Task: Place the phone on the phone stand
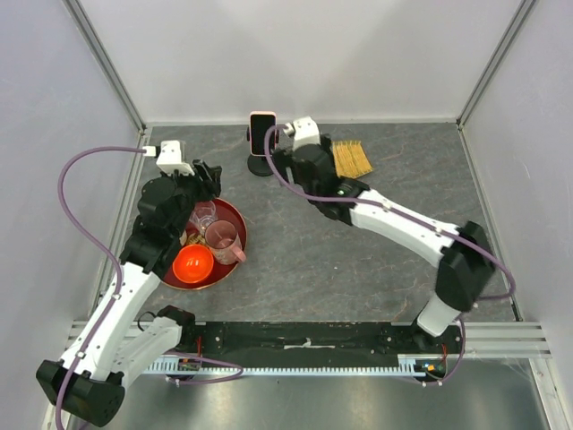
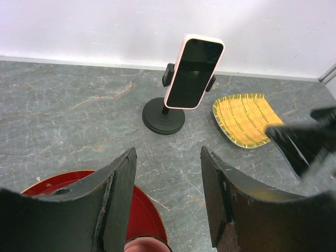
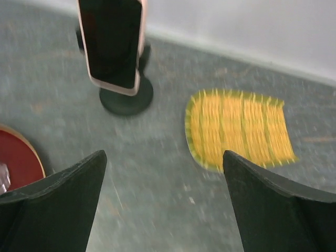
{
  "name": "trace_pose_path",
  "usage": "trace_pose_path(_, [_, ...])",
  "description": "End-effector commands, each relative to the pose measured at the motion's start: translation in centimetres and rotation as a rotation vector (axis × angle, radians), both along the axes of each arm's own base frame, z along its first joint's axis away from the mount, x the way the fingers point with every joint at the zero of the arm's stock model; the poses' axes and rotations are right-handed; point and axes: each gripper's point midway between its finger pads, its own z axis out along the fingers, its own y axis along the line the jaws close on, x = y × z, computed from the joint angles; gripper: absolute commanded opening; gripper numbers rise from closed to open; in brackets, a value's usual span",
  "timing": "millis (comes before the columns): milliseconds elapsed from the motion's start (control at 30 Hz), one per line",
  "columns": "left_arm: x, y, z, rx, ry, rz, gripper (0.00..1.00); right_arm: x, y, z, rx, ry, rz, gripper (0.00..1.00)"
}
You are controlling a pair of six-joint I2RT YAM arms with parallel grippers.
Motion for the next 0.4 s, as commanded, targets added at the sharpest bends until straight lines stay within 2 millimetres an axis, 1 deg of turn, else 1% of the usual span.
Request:
trace_pose_path(0, [0.8,-1.1,0.3,-0.035,-0.002,-0.043,0.59,-3.3,-4.7,-5.4,-0.107,0.163,0.098,0.98])
trace_pose_path(33, [0.9,-1.8,-0.2,-0.034,0.015,-0.076,0.59,-4.1,-6.2,-4.8,-0.084,0.181,0.092,0.98])
trace_pose_path(67, [1.0,-2.2,-0.2,-0.046,0.021,-0.091,0.59,-5.0,-7.9,-6.1,-0.081,0.230,0.066,0.98])
trace_pose_path(100, [1.0,-2.5,-0.2,-0.053,0.028,-0.105,0.59,-5.5,-10.3,-6.5,-0.083,0.258,0.004,0.98])
trace_pose_path(133, [1.1,-3.3,-0.2,-0.059,0.037,-0.147,0.59,-6.4,-12.0,-4.3,-0.043,0.214,-0.030,0.98])
trace_pose_path(167, [1.1,-3.5,-0.2,-0.067,0.041,-0.158,0.59,-7.4,-13.6,-4.7,-0.061,0.208,-0.059,0.98])
trace_pose_path(200, [0.9,-4.0,0.0,-0.072,0.036,-0.190,0.59,-7.9,-14.6,-3.7,-0.060,0.175,-0.070,0.98])
trace_pose_path(233, [0.6,-4.5,-0.5,-0.075,0.041,-0.217,0.59,-9.1,-16.0,-0.7,-0.020,0.096,-0.083,0.98])
trace_pose_path(267, [0.4,-4.6,0.2,-0.073,0.003,-0.226,0.59,-9.7,-17.2,0.4,-0.020,0.058,-0.109,0.98])
trace_pose_path(300, [0.3,-4.6,0.4,-0.067,-0.012,-0.231,0.59,-10.1,-18.7,2.2,-0.037,0.006,-0.144,0.98])
trace_pose_path(333, [-0.1,-4.9,0.4,-0.058,-0.017,-0.255,0.59,-11.2,-20.4,5.1,-0.003,-0.060,-0.184,0.98])
trace_pose_path(367, [-0.7,-4.9,2.1,-0.048,-0.085,-0.274,0.60,-11.9,-21.4,8.1,0.027,-0.112,-0.207,0.98])
